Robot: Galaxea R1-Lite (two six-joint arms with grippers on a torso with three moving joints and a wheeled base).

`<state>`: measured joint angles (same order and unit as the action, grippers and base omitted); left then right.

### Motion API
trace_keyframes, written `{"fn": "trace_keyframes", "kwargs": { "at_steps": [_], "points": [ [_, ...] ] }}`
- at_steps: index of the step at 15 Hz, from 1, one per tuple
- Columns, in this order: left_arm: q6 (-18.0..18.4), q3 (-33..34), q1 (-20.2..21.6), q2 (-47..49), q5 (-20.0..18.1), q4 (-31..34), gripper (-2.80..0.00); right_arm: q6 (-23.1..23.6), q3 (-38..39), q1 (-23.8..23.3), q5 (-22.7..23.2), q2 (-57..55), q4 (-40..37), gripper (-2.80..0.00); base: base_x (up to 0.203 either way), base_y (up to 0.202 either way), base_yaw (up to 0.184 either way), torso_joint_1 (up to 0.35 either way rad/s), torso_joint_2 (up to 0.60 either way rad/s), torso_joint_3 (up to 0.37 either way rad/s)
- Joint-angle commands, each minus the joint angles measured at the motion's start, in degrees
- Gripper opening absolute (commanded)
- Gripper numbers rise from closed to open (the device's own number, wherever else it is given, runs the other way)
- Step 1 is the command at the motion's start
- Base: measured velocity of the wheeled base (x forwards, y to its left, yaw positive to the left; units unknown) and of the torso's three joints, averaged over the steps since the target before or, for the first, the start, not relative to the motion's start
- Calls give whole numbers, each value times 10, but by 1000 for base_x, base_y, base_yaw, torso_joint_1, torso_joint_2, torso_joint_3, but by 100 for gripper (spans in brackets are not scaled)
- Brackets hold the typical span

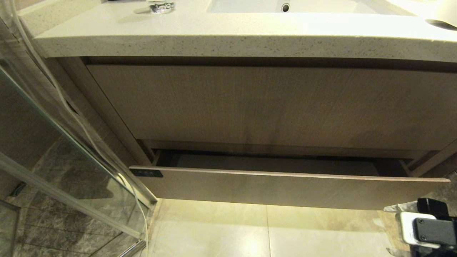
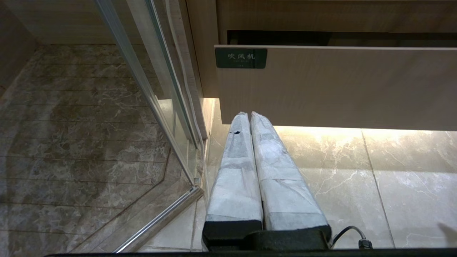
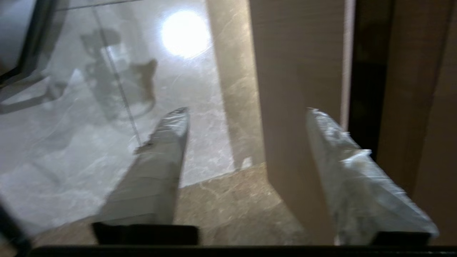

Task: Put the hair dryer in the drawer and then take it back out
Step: Pull open the drawer

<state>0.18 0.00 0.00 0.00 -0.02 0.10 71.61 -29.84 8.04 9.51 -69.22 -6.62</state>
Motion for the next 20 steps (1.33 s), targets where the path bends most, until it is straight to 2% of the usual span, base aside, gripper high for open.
{"fn": "trace_keyframes", "kwargs": {
  "at_steps": [1, 7, 12, 20],
  "points": [
    [0, 0, 0, 0, 0, 0, -280, 3, -16, 0, 1, -88, 47, -280, 0, 0, 0, 0, 0, 0],
    [0, 0, 0, 0, 0, 0, -280, -8, -89, 0, 4, -257, 178, -280, 0, 0, 0, 0, 0, 0],
    [0, 0, 0, 0, 0, 0, -280, -15, -126, 0, 3, -346, 242, -280, 0, 0, 0, 0, 0, 0],
    [0, 0, 0, 0, 0, 0, -280, -19, -108, 0, -1, -357, 234, -280, 0, 0, 0, 0, 0, 0]
  ]
}}
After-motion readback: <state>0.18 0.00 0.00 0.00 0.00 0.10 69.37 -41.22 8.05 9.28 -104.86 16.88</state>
